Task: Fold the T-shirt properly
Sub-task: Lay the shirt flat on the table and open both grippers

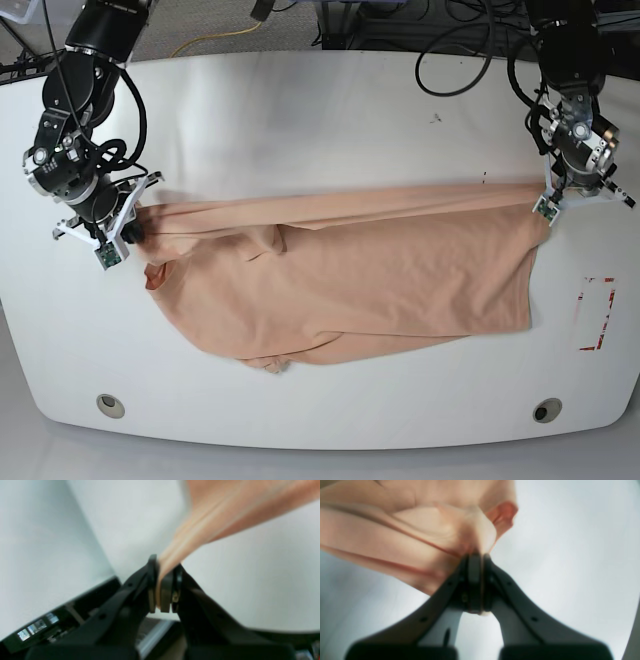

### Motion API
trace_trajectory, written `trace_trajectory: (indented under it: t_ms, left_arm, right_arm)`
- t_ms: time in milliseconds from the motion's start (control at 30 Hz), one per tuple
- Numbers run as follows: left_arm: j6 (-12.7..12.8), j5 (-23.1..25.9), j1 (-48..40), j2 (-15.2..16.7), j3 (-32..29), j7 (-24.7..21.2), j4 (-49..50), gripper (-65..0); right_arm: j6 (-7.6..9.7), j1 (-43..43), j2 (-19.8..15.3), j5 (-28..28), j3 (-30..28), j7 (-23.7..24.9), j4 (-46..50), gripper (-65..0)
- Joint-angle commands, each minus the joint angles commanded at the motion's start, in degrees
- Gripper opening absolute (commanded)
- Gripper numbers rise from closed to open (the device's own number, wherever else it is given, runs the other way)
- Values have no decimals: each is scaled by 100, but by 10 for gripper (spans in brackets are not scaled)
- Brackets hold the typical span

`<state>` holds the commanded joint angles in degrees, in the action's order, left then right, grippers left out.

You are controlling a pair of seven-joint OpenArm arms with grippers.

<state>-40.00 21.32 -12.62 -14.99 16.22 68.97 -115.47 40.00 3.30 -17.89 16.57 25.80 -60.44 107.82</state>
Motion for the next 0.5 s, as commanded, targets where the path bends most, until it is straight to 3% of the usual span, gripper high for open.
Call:
trace_trajectory:
  t_ms: [133, 233, 333, 500]
  left_arm:
    - [0, -9, -431, 167, 167, -44, 9, -644]
    - [0, 0, -835, 396, 510, -387, 18, -644]
    - [0, 9, -1046, 598, 844, -818, 26, -644]
    - [0, -9, -1459, 677, 1073, -932, 26, -644]
  right_arm:
    - [0, 404, 246, 0, 308, 0, -9, -650]
    - [0, 624, 448, 0, 589, 0, -18, -650]
    - [0, 835, 536, 0, 642, 0, 0, -650]
    - [0, 1169, 659, 9, 642, 0, 0, -650]
